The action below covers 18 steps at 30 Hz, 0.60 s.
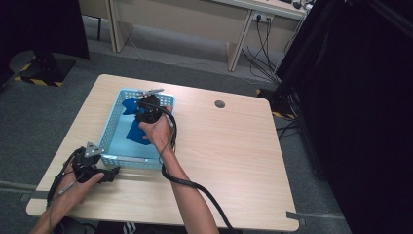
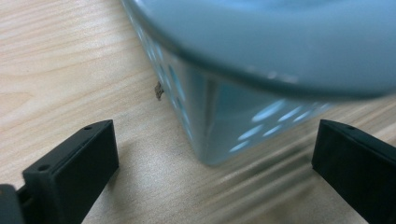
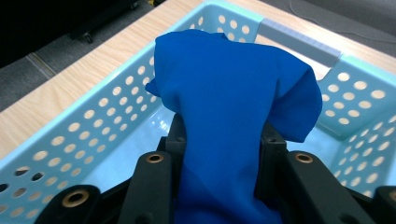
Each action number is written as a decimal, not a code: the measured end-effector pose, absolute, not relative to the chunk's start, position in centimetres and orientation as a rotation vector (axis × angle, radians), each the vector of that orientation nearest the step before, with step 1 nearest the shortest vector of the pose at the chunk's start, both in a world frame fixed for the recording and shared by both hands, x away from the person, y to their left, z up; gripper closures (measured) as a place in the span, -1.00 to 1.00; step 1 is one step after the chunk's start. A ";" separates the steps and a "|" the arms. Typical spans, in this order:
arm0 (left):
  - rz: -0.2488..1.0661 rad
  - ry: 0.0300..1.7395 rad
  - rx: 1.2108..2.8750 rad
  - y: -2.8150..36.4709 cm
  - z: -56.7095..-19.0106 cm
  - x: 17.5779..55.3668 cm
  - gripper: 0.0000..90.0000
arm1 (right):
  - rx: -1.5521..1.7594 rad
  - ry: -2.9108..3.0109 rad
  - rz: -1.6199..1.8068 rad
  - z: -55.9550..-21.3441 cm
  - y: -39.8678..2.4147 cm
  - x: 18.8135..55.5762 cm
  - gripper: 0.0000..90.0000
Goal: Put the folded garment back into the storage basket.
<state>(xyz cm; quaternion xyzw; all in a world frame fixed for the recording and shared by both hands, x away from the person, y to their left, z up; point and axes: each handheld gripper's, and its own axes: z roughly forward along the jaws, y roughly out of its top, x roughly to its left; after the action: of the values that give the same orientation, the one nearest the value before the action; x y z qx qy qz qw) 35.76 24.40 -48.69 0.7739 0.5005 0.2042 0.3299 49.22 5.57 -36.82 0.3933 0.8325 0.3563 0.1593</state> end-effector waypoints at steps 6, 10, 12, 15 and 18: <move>0.533 1.308 2.025 24.4 -48.7 35.8 -1.00 | 1.158 2.390 0.967 -38.6 6.4 49.9 0.48; 0.532 1.308 2.027 24.4 -48.7 35.8 -1.00 | 1.181 2.389 0.939 -39.5 6.8 50.4 0.48; 0.532 1.308 2.027 24.4 -48.7 35.8 -1.00 | 1.196 2.390 0.928 -39.9 6.9 50.6 0.48; 0.531 1.307 2.027 24.4 -48.7 35.7 -1.00 | 1.214 2.393 0.926 -40.5 7.1 50.8 0.48; 0.531 1.306 2.027 24.4 -48.7 35.7 -1.00 | 1.226 2.401 0.923 -40.9 7.3 50.9 0.48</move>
<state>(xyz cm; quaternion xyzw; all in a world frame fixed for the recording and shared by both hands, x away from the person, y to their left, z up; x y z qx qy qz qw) 35.74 24.39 -48.68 0.7751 0.4992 0.2029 0.3299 50.95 7.30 -40.94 0.4257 0.8337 0.3204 0.1454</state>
